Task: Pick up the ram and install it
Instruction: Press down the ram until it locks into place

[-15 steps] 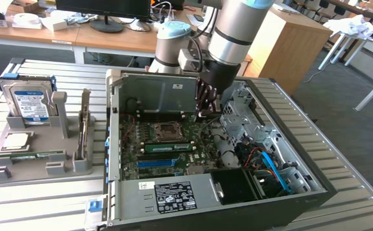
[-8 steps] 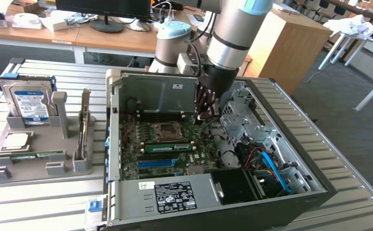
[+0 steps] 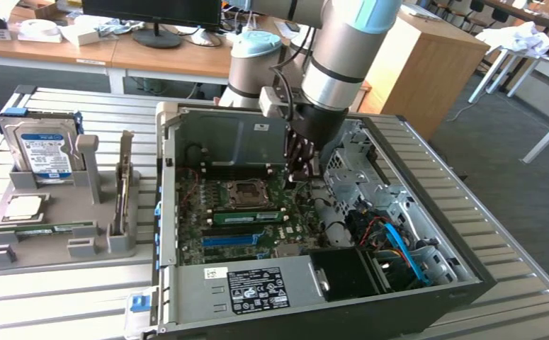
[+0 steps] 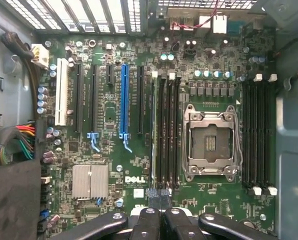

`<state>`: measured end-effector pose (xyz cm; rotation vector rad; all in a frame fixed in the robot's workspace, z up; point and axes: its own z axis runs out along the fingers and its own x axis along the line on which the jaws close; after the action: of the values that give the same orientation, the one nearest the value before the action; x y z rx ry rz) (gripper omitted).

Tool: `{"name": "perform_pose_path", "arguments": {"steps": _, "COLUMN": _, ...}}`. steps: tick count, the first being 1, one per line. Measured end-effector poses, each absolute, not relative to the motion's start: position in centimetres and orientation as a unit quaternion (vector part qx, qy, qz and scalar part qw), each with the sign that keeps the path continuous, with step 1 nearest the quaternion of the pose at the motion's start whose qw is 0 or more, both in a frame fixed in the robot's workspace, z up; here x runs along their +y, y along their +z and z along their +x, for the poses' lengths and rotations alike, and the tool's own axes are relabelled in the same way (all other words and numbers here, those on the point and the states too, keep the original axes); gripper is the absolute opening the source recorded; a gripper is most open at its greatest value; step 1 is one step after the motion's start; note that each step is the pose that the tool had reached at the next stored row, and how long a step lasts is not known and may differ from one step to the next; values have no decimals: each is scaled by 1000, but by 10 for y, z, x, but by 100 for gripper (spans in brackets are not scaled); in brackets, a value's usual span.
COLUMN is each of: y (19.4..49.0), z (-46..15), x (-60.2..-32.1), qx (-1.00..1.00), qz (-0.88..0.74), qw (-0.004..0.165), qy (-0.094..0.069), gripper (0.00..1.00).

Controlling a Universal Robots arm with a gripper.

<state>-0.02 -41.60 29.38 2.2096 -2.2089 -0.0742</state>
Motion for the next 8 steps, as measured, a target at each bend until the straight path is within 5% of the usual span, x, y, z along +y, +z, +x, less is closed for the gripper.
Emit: {"name": "perform_pose_path", "arguments": {"steps": 8, "y": 285, "z": 0, "x": -416, "qx": -707, "qz": 707, "qw": 8, "qy": -24, "gripper": 10}}
